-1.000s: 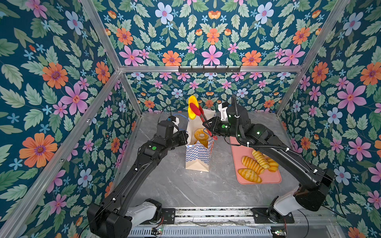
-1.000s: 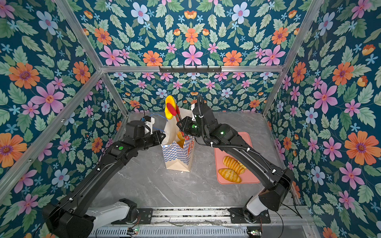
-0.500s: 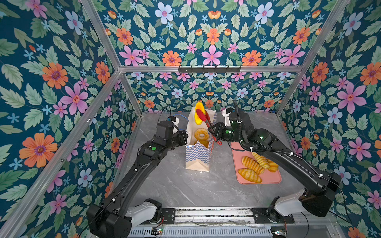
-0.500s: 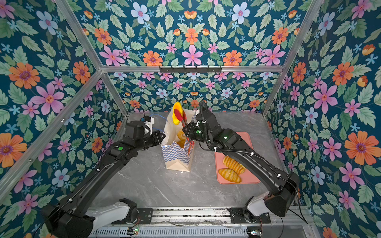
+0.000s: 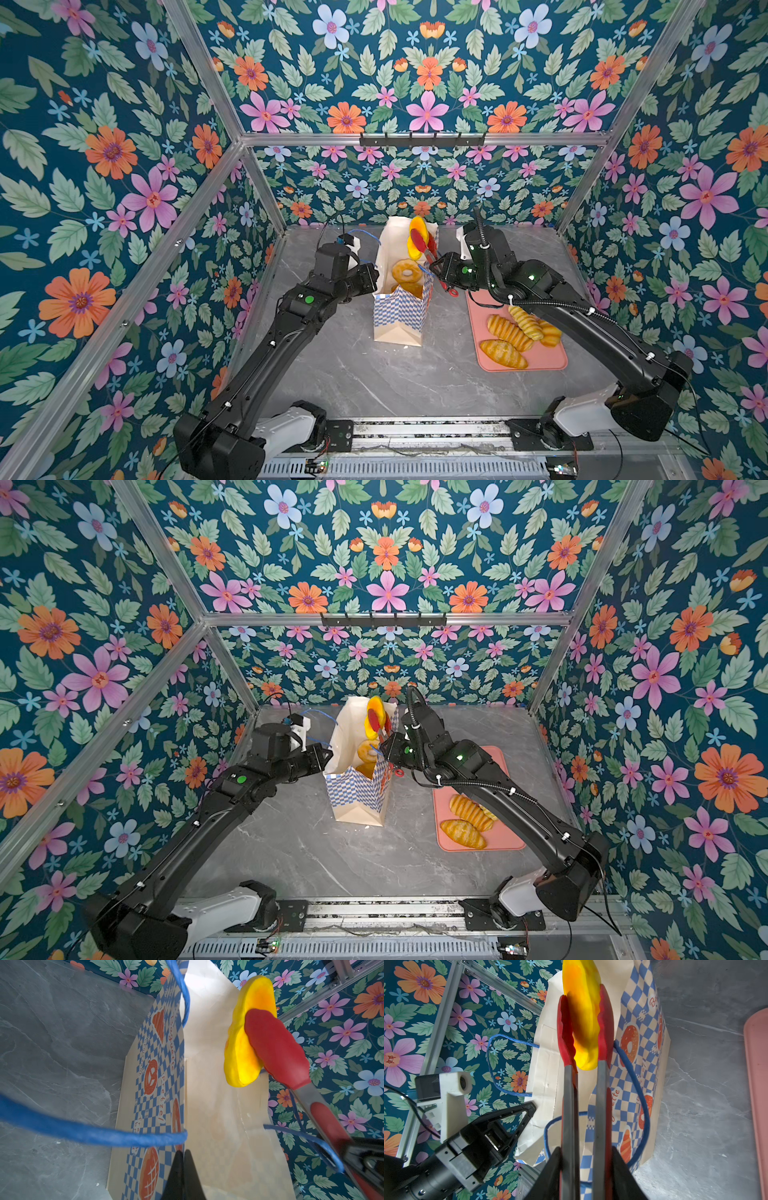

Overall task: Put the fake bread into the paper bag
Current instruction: 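Lift the yellow slice with the tongs and carry it over the bag, then open the tongs to drop the yellow slice into the bag, then move the open tongs back over the pink tray with the right gripper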

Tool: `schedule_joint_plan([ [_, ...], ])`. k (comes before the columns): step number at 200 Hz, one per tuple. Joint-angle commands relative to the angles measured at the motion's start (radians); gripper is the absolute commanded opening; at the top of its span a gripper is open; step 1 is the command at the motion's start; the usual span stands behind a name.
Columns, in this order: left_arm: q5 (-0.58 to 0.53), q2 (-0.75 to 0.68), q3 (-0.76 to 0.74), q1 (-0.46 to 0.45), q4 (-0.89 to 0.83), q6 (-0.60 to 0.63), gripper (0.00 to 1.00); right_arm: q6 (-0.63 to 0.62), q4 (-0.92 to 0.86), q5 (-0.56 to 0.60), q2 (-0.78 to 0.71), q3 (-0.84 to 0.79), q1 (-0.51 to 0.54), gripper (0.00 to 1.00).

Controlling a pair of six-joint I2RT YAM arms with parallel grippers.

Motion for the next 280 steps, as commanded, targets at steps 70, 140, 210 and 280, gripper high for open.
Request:
schedule_joint_plan([
  [70, -0.013, -0.011, -0.003, 0.001, 0.007, -0.001, 0.04, -0.062, -0.029, -0.016, 0.019, 0.061, 0.0, 0.49],
  [140, -0.013, -0.012, -0.014, 0.0, 0.015, -0.002, 0.07, -0.086, -0.051, -0.027, 0.041, 0.127, 0.0, 0.49],
  [210, -0.033, -0.02, 0.005, 0.001, -0.011, 0.007, 0.36, -0.128, -0.114, -0.001, -0.028, 0.169, -0.061, 0.47],
  [280, -0.029, -0.007, 0.035, 0.001, -0.04, 0.036, 0.43, -0.142, -0.193, -0.089, -0.258, -0.028, -0.314, 0.47],
])
